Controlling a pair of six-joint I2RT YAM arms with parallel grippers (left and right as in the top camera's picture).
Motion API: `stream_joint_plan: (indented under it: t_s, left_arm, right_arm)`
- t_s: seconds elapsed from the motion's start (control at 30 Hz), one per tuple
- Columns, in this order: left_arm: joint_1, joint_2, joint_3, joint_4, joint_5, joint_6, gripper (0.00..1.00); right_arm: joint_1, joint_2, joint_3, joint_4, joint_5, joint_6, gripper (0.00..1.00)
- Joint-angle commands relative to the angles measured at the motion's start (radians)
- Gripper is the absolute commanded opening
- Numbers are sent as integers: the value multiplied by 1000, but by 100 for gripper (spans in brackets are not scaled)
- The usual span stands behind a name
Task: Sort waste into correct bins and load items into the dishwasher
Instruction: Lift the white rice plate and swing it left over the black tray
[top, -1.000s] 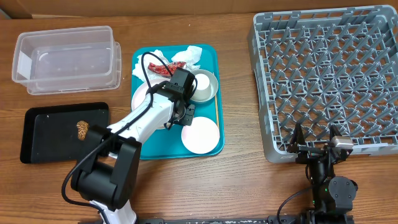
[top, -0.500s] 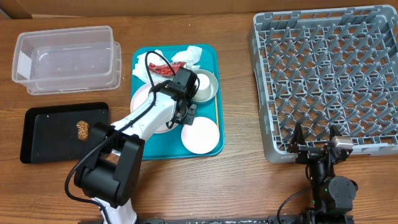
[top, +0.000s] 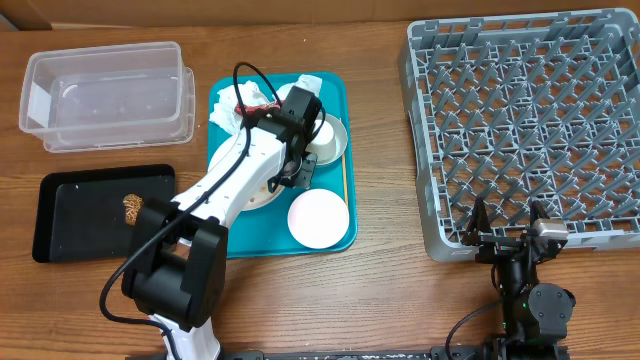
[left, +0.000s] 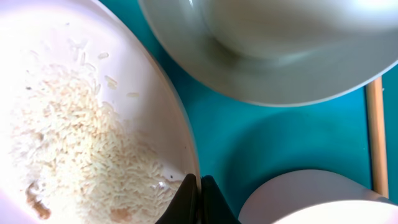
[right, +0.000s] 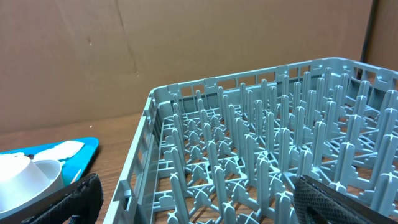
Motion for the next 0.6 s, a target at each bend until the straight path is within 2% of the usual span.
stream_joint_plan:
  t_s: [0.0, 0.57]
  left_arm:
    - [0, 13, 58, -32, -56, -31, 4]
    - [-1, 13, 248, -206, -91, -72, 4]
  right_arm:
    - [3, -10, -10, 5, 2, -4, 100]
    - [3, -10, -10, 5, 2, -3, 100]
